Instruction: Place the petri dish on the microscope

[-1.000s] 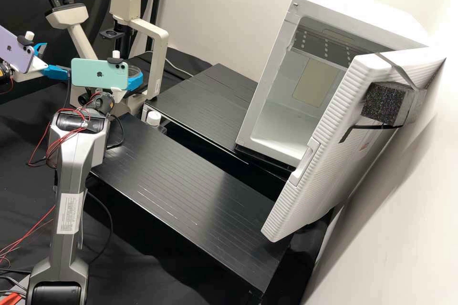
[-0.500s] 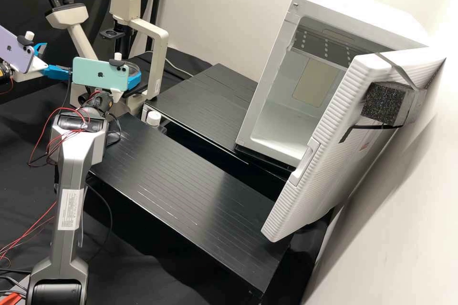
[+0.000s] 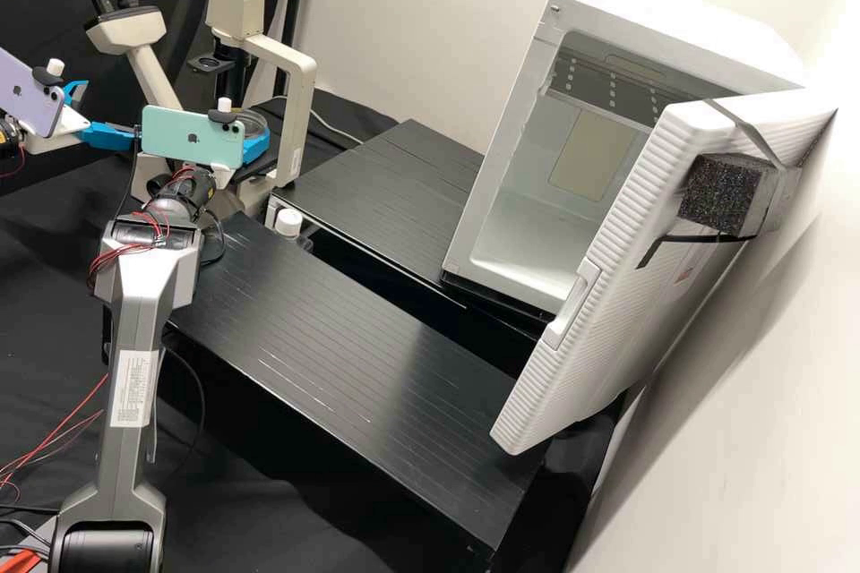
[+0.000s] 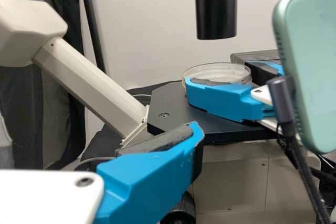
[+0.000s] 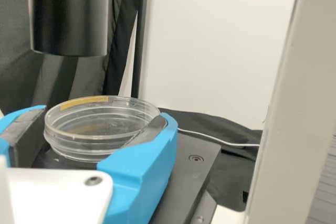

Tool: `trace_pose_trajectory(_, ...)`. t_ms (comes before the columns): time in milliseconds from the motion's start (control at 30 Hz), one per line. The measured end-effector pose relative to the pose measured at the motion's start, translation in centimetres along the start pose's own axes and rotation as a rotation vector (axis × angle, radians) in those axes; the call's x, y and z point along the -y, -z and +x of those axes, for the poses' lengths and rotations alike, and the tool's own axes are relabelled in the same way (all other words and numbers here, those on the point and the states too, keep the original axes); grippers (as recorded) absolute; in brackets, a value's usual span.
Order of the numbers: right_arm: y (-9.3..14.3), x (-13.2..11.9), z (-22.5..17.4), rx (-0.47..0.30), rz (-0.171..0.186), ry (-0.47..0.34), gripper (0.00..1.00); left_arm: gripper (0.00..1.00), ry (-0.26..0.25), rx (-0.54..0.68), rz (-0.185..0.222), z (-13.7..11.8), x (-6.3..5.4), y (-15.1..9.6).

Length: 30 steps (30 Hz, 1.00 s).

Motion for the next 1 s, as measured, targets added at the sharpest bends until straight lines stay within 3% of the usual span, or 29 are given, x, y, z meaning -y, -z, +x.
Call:
trace_pose_trajectory(33, 0.0, 0.1, 0.0, 0.001, -0.007, 0.001, 1.0, 1.0, 0.0, 0.0, 0.0, 0.0, 0.0, 0.0)
trace_pose_trajectory(167, -0.1, 0.0, 0.1, 0.016, -0.045, -0.004, 1.0, 1.0, 0.0, 0.0, 0.0, 0.0, 0.0, 0.0)
trace_pose_trajectory(400, -0.3, -0.1, 0.1, 0.035, -0.074, -0.009, 1.0, 1.0, 0.0, 0.0, 0.0, 0.0, 0.0, 0.0)
trace_pose_trajectory(633, -0.4, -0.1, 0.1, 0.042, -0.068, -0.012, 1.0, 1.0, 0.0, 0.0, 0.0, 0.0, 0.0, 0.0)
trace_pose_trajectory(1000, -0.4, -0.4, -2.4, -0.01, 0.004, 0.015, 1.0, 1.0, 0.0, 0.0, 0.0, 0.0, 0.0, 0.0)
